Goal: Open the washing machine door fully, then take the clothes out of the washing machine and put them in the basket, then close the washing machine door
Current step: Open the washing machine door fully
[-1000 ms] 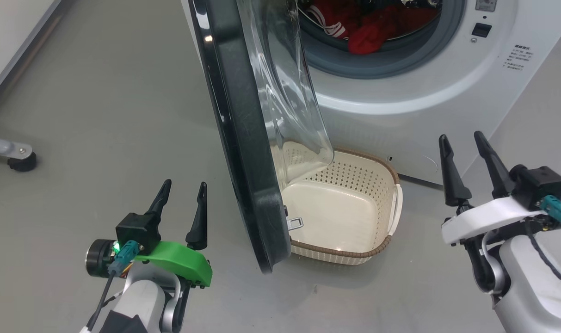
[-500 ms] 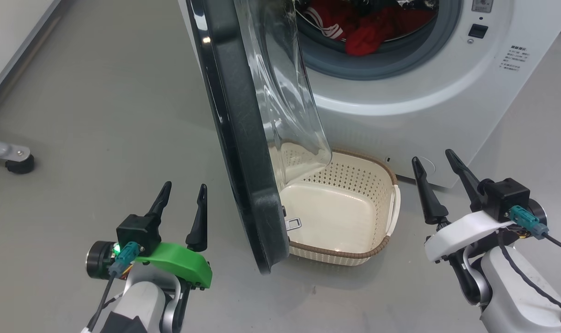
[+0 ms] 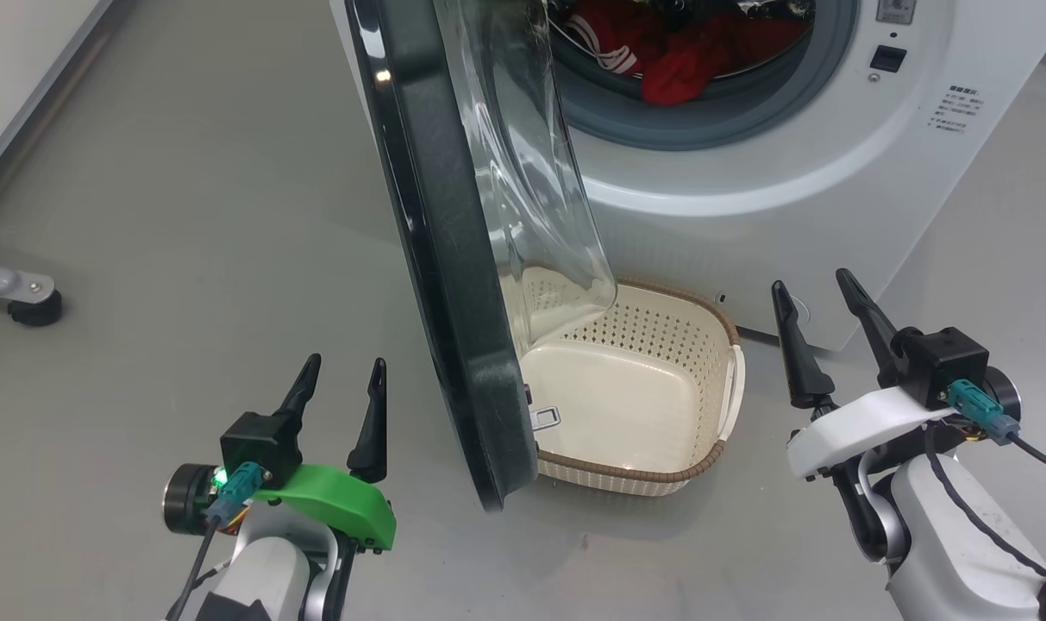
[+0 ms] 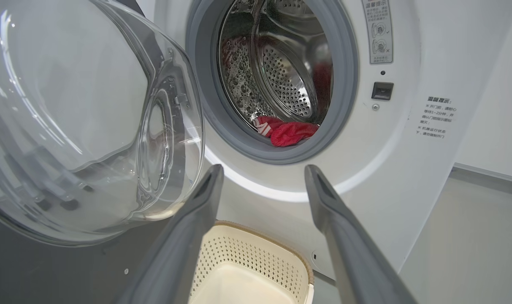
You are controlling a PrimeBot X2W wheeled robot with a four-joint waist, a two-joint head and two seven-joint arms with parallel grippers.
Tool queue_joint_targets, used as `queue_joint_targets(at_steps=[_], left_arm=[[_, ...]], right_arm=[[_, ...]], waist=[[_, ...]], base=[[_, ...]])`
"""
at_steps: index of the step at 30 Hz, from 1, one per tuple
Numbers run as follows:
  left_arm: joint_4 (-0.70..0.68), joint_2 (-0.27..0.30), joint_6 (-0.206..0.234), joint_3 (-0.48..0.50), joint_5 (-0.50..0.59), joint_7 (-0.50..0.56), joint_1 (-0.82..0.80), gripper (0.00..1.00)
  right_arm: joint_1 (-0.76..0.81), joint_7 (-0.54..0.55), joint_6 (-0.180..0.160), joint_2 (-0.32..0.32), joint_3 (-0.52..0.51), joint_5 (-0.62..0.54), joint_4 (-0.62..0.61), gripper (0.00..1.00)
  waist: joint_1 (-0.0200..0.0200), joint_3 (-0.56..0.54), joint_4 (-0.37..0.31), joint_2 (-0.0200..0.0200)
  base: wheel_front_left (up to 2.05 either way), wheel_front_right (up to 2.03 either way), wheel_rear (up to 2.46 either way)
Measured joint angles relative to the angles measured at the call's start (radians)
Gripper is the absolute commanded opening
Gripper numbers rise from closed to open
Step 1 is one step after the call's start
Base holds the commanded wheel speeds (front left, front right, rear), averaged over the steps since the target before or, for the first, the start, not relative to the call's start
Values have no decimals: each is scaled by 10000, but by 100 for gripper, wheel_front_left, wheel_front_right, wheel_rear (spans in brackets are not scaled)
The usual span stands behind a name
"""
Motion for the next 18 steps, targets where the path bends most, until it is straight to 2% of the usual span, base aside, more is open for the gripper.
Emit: queue_joint_targets(at_steps=[7, 8, 9, 10, 18], left_arm=[[21, 0, 0, -17, -54, 0, 22, 100], [23, 0, 2, -25, -54, 0, 22, 85], [46, 2, 2, -46, -56, 0, 22, 34], [71, 2, 2, -69, -67, 0, 28, 1], [92, 2, 0, -119, -104, 0, 30, 0]], right_arm=[[1, 0, 13, 142, -159, -100, -2, 100], [2, 0, 13, 148, -180, -148, -2, 100], [3, 0, 15, 163, -201, -173, -2, 100], [6, 0, 17, 180, -217, -173, -2, 100], [46, 0, 105, 219, -435, -357, 0, 100]], waist=[[0, 10, 5, 0], [0, 13, 5, 0], [0, 16, 6, 0], [0, 19, 6, 0], [0, 32, 39, 0]], base=[[0, 0, 0], [0, 0, 0], [0, 0, 0], [0, 0, 0], [0, 0, 0]])
